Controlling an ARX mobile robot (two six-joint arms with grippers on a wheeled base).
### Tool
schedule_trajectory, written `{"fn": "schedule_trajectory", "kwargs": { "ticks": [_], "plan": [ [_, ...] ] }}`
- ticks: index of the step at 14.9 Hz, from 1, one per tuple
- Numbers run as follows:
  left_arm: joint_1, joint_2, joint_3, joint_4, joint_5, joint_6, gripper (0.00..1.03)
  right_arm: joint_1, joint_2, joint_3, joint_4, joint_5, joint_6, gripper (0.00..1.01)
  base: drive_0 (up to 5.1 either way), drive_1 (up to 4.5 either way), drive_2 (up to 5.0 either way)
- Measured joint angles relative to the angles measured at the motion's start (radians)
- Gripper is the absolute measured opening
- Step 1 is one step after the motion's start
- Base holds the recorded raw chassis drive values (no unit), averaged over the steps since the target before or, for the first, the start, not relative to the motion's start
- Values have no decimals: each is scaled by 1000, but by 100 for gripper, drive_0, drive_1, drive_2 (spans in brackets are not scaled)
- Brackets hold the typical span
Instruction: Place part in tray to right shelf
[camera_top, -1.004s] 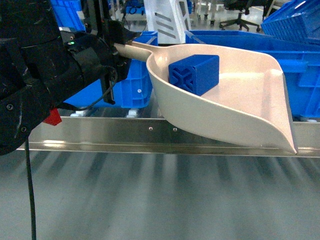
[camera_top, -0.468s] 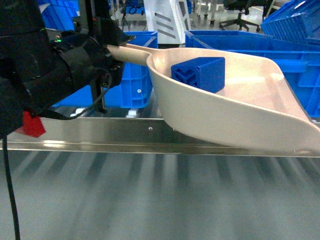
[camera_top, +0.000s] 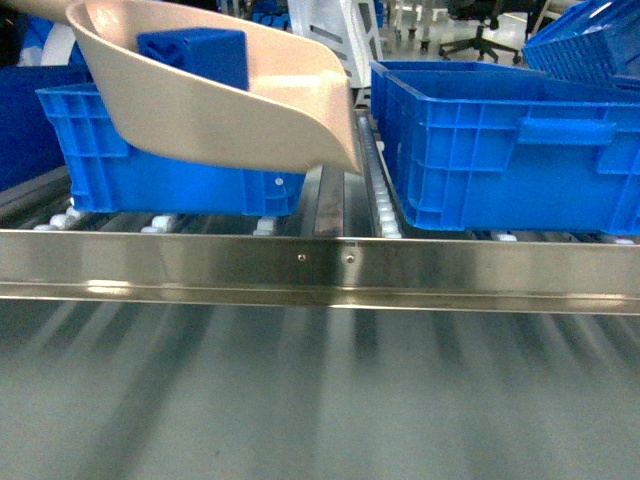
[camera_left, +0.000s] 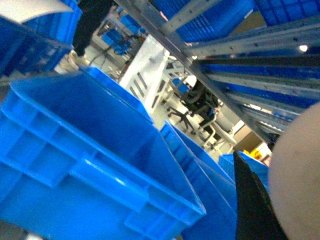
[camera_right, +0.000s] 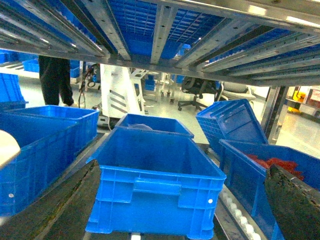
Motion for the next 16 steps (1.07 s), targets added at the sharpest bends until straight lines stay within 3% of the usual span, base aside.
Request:
{"fn": "schedule_trajectory", "kwargs": {
  "ticks": [1, 3, 4, 5, 6, 7, 9, 11, 16],
  "plan": [
    [35, 31, 84, -14, -36, 19, 12, 0, 0, 0, -1, 0, 0, 98, 0, 0, 0],
    [93, 136, 320, -149, -181, 41, 12, 0, 0, 0, -1, 0, 0, 98, 0, 0, 0],
    [93, 214, 462, -285, -328, 72, 12, 0, 0, 0, 0, 0, 0, 98, 0, 0, 0],
    [52, 356, 701, -451, -555, 219, 12, 0, 0, 0, 0, 0, 0, 98, 0, 0, 0],
    [9, 456, 944, -491, -651, 430, 12, 0, 0, 0, 0, 0, 0, 98, 0, 0, 0],
    [8, 459, 1001, -492, -671, 481, 12, 0, 0, 0, 0, 0, 0, 98, 0, 0, 0],
    [31, 450, 1051, -482, -724, 539, 12, 0, 0, 0, 0, 0, 0, 98, 0, 0, 0],
    [48, 446, 1050, -495, -728, 560, 12, 0, 0, 0, 0, 0, 0, 98, 0, 0, 0],
    [49, 423, 988, -480, -702, 546, 12, 0, 0, 0, 0, 0, 0, 98, 0, 0, 0]
  ]
}}
